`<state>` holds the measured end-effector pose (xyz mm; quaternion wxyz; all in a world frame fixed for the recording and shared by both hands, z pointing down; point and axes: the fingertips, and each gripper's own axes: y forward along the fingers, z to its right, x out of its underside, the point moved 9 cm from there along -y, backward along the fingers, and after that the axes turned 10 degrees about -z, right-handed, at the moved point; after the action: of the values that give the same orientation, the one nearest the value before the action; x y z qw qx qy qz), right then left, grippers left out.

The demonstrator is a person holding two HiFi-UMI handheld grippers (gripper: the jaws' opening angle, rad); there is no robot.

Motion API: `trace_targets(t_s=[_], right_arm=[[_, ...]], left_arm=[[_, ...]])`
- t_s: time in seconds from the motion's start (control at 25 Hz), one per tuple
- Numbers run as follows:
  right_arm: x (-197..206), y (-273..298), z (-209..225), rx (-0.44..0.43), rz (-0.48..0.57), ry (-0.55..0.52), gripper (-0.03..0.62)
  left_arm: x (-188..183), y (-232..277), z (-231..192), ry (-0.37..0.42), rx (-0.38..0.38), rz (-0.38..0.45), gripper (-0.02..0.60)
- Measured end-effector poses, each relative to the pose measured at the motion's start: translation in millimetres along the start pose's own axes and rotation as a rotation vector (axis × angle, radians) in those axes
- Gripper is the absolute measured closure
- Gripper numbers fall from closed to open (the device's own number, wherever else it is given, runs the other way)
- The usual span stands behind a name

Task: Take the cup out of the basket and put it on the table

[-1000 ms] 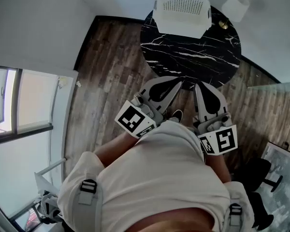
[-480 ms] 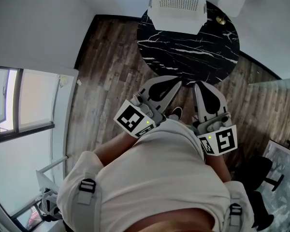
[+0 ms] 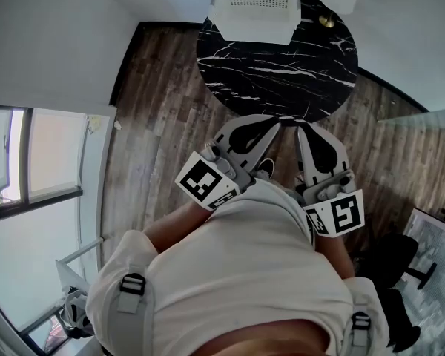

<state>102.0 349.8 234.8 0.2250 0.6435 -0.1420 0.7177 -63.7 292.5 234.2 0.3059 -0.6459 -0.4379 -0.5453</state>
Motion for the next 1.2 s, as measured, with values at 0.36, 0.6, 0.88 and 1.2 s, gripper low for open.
trace_targets(t_s=[0.36,0.6,0.88,1.2], right_arm=[[7,-3,13,-0.023,0.031,-0.008,0.585],[1,18,20,-0.072,0.031,-0.002,0.583],[-6,58,29,-0.083,0.015,-0.014,0.585],[-22,136,46,-0.073,0.029,0.023,0.585]], left_arm=[[4,15,3,0.012,-0.014,-0.007,0.575],[-1,24,-17,0.012,-0.020,-0.001,0.575],[-13,33,-57,0.025,-0.010,0.013,0.575],[-38,41,-136,0.033,0.010,0.020,0.575]])
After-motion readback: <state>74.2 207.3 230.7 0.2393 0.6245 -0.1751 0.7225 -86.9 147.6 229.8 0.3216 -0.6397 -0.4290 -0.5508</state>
